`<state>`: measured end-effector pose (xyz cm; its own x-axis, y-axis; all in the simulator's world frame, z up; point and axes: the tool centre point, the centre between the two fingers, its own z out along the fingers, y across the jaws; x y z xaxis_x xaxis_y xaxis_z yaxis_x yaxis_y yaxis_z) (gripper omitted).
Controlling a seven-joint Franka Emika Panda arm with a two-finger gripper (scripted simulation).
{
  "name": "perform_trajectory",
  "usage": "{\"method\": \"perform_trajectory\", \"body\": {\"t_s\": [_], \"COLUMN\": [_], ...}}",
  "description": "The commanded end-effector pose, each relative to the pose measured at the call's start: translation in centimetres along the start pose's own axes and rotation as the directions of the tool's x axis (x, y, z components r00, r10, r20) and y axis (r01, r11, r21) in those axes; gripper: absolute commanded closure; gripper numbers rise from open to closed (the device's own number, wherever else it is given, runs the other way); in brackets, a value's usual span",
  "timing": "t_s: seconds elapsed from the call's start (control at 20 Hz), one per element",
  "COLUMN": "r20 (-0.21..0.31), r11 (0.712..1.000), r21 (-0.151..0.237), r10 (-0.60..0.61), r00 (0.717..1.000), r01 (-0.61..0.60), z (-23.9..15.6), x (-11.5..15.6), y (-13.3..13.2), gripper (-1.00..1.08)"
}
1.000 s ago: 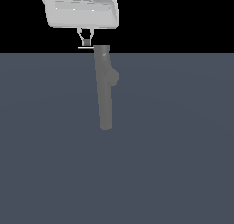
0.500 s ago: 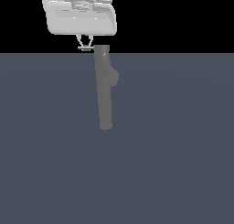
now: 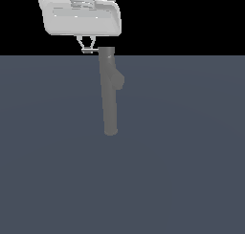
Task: Turn on the faucet by rotating a designated handle.
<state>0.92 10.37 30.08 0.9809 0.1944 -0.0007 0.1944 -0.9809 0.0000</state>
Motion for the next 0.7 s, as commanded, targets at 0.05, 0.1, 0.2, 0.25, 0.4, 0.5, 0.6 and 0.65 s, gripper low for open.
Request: {"method": "perform_trajectory", "body": {"t_s": [0.05, 0.1, 0.2, 0.25, 0.4, 0.5, 0.6, 0.65], "r20": [0.0, 0.0, -0.001, -0.001, -0.009, -0.008, -0.006, -0.006], "r11": [1.0, 1.0, 1.0, 1.0, 1.0, 1.0, 1.0, 1.0], "r21": [0.0, 0.0, 0.0, 0.0, 0.0, 0.0, 0.0, 0.0], "r10": [0.0, 0.0, 0.0, 0.0, 0.0, 0.0, 0.0, 0.0], "r00": [1.0, 1.0, 1.0, 1.0, 1.0, 1.0, 1.0, 1.0], "r01": [0.0, 0.0, 0.0, 0.0, 0.0, 0.0, 0.0, 0.0], "z": [0.0, 0.0, 0.0, 0.0, 0.0, 0.0, 0.0, 0.0], "x": [-1.1, -1.4, -2.0, -2.0, -1.9, -2.6, -3.2, -3.6], "y": [-0.3, -0.4, -0.6, -0.6, -0.2, 0.1, 0.3, 0.5], "gripper": [1.08, 1.08, 1.08, 1.08, 1.08, 1.08, 1.08, 1.08]}}
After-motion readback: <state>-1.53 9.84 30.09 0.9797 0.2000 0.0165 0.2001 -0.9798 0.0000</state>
